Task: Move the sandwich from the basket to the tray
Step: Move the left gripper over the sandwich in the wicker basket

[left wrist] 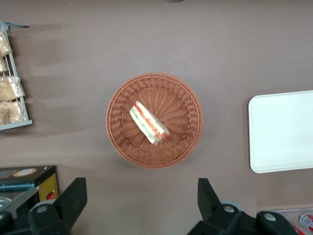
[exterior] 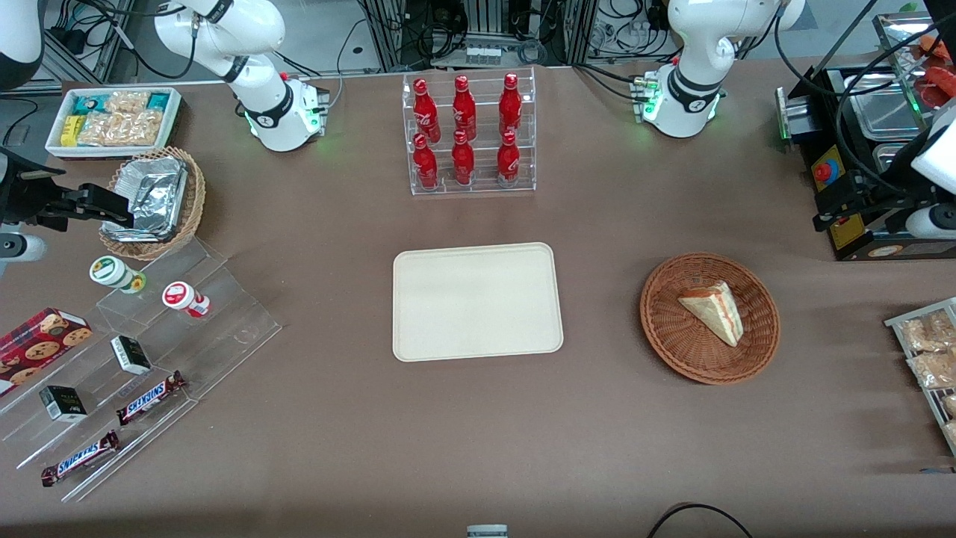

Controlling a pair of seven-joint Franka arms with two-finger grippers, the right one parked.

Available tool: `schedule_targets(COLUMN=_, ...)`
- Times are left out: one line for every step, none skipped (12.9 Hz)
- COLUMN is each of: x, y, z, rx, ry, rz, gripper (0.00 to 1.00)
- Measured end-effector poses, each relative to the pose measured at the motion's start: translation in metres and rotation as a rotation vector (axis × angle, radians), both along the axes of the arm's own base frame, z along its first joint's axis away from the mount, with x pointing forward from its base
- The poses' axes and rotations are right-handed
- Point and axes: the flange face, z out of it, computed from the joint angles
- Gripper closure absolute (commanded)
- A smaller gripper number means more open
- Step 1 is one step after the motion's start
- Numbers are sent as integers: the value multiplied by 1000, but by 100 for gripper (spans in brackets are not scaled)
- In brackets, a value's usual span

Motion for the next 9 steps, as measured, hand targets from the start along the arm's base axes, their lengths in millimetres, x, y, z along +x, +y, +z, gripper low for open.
schedule_targets(x=-2, y=0, z=2, rx=0, ry=1, rz=0, gripper=0)
schedule_targets(x=-2, y=0, z=2, rx=0, ry=2, rz=0, gripper=0)
schedule_targets(x=-2, y=-1, z=0, rx=0, ry=7, rz=-1, gripper=0)
schedule_targets(x=-1, y=-1, z=-5, rx=1, ry=17, rz=0, gripper=0)
schedule_targets(x=1, y=-1, z=-14, rx=6, ry=31, rz=0, gripper=0)
schedule_targets(x=5, y=0, z=-27, rx=14, ry=45, rz=2, gripper=0)
schedule_targets(x=10, y=0, z=-44, rx=20, ry=51, rz=4, gripper=0)
schedule_targets(x=14, y=1, z=-66, rx=24, ry=54, rz=9, gripper=0)
schedule_targets(x=17, y=1, z=-91, rx=25, ry=53, rz=29, gripper=0)
